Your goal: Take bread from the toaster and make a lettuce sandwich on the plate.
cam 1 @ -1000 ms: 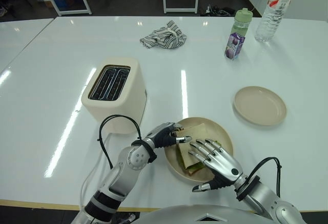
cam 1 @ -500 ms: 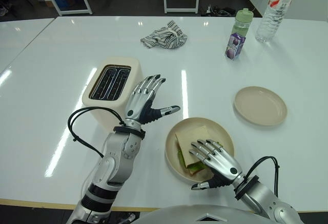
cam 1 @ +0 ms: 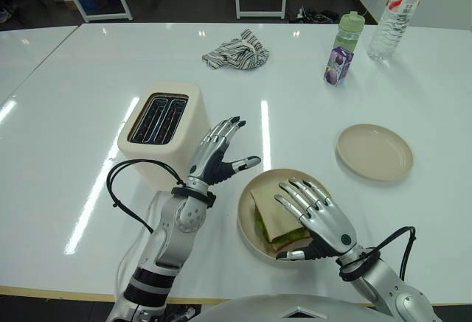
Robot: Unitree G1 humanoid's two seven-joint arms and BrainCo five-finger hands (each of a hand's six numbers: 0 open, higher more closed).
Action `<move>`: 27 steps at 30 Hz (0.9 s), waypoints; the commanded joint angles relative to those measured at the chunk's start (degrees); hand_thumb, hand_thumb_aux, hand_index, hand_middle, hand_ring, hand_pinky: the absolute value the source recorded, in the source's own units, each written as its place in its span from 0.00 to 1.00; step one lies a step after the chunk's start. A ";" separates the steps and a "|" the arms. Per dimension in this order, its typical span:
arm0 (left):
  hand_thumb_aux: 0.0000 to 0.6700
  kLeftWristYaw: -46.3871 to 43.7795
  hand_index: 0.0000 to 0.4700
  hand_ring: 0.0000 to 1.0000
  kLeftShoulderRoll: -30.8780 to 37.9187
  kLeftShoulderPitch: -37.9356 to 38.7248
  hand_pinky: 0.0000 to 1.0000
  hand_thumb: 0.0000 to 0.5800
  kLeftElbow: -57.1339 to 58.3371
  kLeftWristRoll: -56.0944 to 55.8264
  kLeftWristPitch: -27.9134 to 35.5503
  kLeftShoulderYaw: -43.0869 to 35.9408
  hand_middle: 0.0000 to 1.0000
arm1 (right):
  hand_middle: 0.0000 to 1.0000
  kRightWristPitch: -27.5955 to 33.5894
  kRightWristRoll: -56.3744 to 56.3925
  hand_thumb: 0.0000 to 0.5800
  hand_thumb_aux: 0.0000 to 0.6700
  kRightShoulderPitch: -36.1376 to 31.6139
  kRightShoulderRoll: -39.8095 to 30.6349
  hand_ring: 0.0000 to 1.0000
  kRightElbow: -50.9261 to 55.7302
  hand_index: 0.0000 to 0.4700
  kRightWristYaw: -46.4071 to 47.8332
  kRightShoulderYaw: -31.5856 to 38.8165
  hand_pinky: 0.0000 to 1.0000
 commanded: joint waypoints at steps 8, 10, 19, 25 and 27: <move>1.00 -14.97 1.00 1.00 1.36 4.07 1.00 1.00 -7.86 -28.82 -5.15 6.14 1.00 | 1.00 -1.40 26.95 1.00 1.00 4.59 0.48 1.00 -4.91 1.00 4.51 -15.72 1.00; 1.00 -23.18 1.00 1.00 6.07 6.21 1.00 1.00 -11.44 -36.99 -6.13 7.61 1.00 | 1.00 -0.51 35.92 1.00 1.00 6.73 -1.29 1.00 -5.44 1.00 10.49 -20.61 1.00; 1.00 -41.32 1.00 1.00 27.23 17.38 1.00 1.00 -12.07 -33.05 -5.26 12.66 1.00 | 1.00 -1.85 47.83 1.00 1.00 21.94 -11.35 1.00 -6.01 1.00 34.68 -31.13 1.00; 1.00 -42.57 1.00 1.00 27.77 17.91 1.00 1.00 -9.64 -25.97 -2.60 6.94 1.00 | 1.00 -2.46 45.86 1.00 1.00 23.69 -10.67 1.00 -6.71 1.00 42.24 -24.70 1.00; 1.00 -42.63 1.00 1.00 27.19 17.83 1.00 1.00 -9.37 -24.27 -1.88 5.24 1.00 | 1.00 -2.50 44.60 1.00 1.00 23.25 -10.24 1.00 -6.63 1.00 43.59 -22.60 1.00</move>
